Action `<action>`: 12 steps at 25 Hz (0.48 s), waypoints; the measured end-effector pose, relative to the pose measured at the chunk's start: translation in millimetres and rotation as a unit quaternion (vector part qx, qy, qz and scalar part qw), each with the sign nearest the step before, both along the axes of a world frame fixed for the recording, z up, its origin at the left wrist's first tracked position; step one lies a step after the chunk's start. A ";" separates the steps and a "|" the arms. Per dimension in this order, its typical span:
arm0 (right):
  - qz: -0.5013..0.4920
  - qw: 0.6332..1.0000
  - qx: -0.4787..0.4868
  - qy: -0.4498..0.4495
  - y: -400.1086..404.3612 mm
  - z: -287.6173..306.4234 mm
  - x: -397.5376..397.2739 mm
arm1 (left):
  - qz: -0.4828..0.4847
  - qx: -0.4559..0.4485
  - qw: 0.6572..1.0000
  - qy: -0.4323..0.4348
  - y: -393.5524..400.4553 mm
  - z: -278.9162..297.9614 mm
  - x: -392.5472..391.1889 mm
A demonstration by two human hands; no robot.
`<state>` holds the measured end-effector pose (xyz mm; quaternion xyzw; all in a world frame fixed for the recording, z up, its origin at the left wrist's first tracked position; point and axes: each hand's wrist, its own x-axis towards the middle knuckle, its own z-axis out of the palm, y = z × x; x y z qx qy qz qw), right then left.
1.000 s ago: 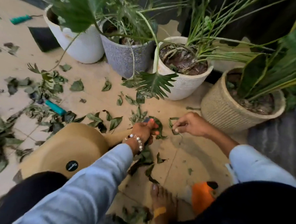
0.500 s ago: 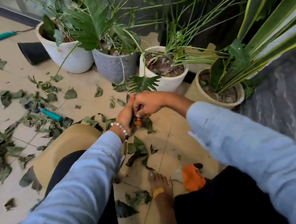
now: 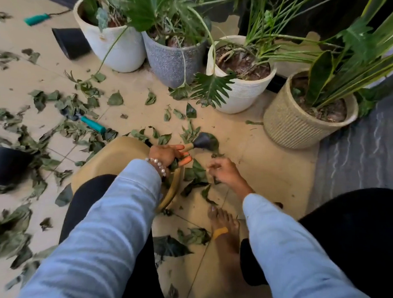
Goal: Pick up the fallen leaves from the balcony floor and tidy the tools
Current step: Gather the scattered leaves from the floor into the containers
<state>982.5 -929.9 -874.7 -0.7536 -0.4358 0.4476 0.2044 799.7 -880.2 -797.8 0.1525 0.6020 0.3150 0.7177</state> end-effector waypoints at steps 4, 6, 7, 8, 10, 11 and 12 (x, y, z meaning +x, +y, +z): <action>0.120 0.982 0.040 -0.142 -26.2 -56.7 -26.7 | -0.036 0.036 0.998 0.047 -10.0 1.8 0.1; 0.225 0.948 0.043 -0.222 -22.0 -67.4 -38.5 | -0.045 0.050 0.996 0.066 -14.1 2.1 -3.8; 0.274 0.925 0.032 -0.262 -18.1 -71.6 -44.1 | -0.047 0.050 0.995 0.073 -14.9 1.6 -6.5; 0.311 0.905 0.021 -0.290 -15.0 -74.9 -48.7 | -0.049 0.048 0.995 0.077 -15.8 1.3 -8.4; 0.346 0.882 0.009 -0.320 -10.0 -82.4 -55.2 | -0.059 0.051 0.992 0.095 -18.2 -0.5 -10.5; 0.351 0.875 0.027 -0.333 -9.3 -85.9 -57.0 | -0.069 0.061 0.989 0.117 -20.3 -2.3 -11.1; 0.363 0.863 0.056 -0.347 -7.1 -88.3 -57.4 | -0.079 0.071 0.984 0.140 -22.6 -4.7 -11.8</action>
